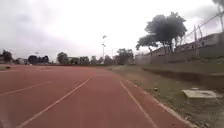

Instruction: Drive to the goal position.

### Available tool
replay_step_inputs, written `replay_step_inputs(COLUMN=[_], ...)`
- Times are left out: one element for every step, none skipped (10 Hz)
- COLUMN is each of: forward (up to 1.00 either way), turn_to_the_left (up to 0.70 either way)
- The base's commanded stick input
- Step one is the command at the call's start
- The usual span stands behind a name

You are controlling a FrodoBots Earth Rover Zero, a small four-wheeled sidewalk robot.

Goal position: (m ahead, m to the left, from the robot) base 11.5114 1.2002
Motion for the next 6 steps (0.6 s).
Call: replay_step_inputs(forward=[0.70, 0.70, 0.70, 0.70, 0.70, 0.70], turn_to_the_left=[0.00, 0.00, 0.00, 0.00, 0.00, 0.00])
